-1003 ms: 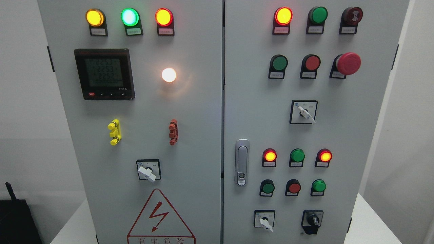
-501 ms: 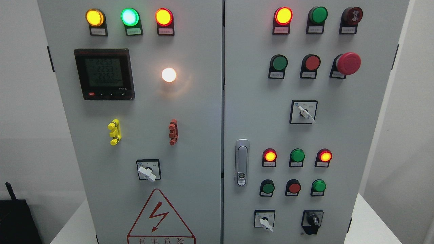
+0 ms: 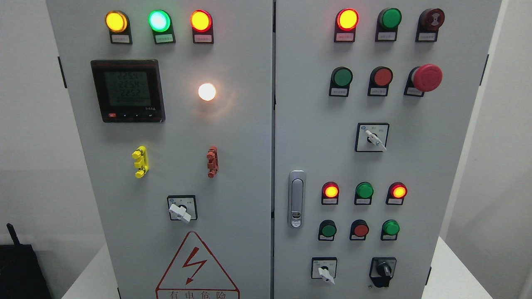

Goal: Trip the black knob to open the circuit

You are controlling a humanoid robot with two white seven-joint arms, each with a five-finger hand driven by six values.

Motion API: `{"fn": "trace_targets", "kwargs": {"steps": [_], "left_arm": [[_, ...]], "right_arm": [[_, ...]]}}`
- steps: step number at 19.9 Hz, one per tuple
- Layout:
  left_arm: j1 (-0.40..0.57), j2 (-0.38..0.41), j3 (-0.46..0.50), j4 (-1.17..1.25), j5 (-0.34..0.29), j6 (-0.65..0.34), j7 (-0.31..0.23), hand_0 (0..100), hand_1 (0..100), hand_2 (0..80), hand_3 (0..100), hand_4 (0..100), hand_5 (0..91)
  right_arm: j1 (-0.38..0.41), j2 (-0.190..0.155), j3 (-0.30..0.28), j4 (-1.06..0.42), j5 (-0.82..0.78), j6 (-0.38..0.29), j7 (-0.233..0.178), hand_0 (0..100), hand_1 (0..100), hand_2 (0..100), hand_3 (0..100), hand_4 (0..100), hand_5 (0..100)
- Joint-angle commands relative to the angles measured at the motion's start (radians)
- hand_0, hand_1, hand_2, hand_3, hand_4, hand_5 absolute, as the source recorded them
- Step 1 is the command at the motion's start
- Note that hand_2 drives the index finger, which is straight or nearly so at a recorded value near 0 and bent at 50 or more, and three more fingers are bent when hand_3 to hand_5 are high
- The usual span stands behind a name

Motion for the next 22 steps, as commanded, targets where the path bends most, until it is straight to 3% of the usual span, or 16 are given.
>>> {"fn": "trace_targets", "kwargs": {"steps": [1, 8, 22], "left_arm": [[-0.002, -0.002, 0.001, 0.000, 0.002, -0.001, 0.000, 12, 39, 0.0, 0, 0, 0.0], [-0.002, -0.002, 0.001, 0.000, 0.002, -0.001, 0.000, 12, 39, 0.0, 0, 0, 0.0], [-0.002, 0.000, 0.001, 0.000, 0.002, -0.001, 0.000, 12, 39, 0.0, 0, 0, 0.0]], "right_arm": [[-0.004, -0.002, 0.003, -0.049, 0.000, 0.006, -0.004, 86, 78, 0, 97, 92, 94], [-0.018, -0.004, 0.002, -0.101, -0.001, 0.051, -0.004, 88, 78, 0, 98, 92, 95], [-0.135, -0.005, -0.012, -0.162, -0.003, 0.149, -0.021, 91, 79, 0, 99, 94, 96]]}}
